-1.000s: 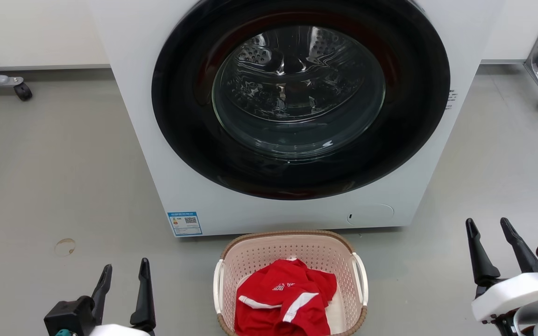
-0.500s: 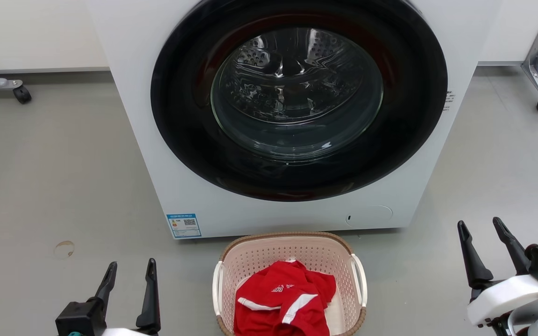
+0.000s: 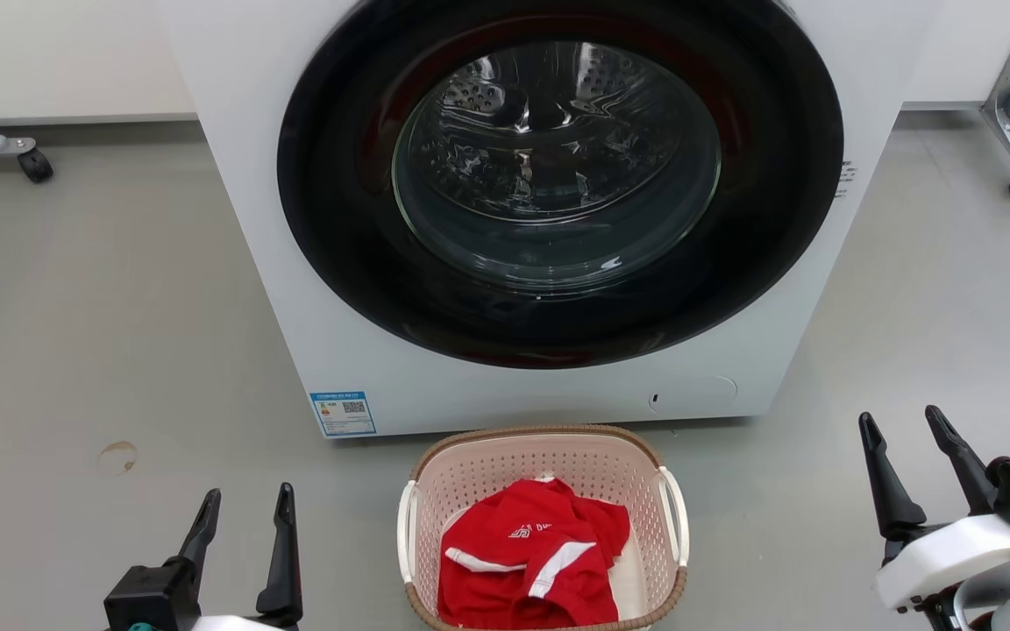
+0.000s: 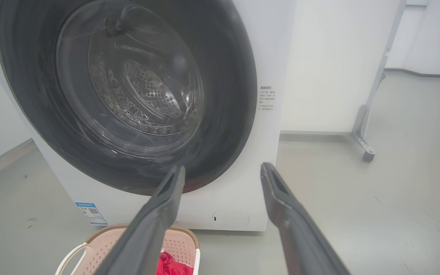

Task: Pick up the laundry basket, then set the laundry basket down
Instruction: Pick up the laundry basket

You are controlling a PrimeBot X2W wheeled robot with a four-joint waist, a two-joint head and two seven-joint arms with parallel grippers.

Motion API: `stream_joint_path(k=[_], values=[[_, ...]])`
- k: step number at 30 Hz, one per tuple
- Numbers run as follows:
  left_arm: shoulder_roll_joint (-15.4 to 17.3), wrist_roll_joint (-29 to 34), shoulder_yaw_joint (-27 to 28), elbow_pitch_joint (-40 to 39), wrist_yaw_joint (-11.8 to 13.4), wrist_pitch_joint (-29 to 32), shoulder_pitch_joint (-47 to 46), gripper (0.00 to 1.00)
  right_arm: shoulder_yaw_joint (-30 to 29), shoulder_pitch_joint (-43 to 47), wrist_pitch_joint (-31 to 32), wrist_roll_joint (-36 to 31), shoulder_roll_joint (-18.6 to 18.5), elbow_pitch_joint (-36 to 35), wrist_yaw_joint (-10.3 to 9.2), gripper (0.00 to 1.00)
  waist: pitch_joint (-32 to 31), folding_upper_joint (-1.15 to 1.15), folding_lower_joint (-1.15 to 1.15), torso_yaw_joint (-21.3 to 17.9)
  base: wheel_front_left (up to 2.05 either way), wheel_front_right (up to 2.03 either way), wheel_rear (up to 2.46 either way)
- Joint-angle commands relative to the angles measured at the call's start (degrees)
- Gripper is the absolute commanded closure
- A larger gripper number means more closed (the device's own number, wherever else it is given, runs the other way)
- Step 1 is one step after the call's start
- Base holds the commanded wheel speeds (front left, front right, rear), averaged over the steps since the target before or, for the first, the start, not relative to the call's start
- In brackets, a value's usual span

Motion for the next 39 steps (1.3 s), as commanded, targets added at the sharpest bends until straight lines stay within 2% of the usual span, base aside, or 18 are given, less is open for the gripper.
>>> stream_joint_path(k=[1,10,21,39], values=[[0.9,-0.2,1.9,-1.7,0.5,-0.6,-1.8,0.0,1.2,-3.2,-0.8,0.4,-1.4,-1.9,0.26,0.0,0.9,0.0,0.0,0.1,0.0,0.0,0.0],[0.1,-1.5,1.5,-2.3,0.4,1.7,-4.4,0.0,0.4,-4.3,0.8,1.6,-1.4,-3.7,0.26,0.0,8.3,0.0,0.0,0.8,0.0,0.0,0.0],[-1.7,-2.4,-0.3,2.0,-1.7,4.1,-12.9,0.0,0.3,-7.4,3.0,3.6,-2.7,-4.6,0.26,0.0,20.3,0.0,0.0,3.1,0.0,0.0,0.0],[-7.8,-5.1,-2.5,14.5,-8.4,0.3,-28.4,0.0,1.5,-12.0,1.5,6.9,-5.4,-4.9,0.26,0.0,40.8,0.0,0.0,7.6,0.0,0.0,0.0]])
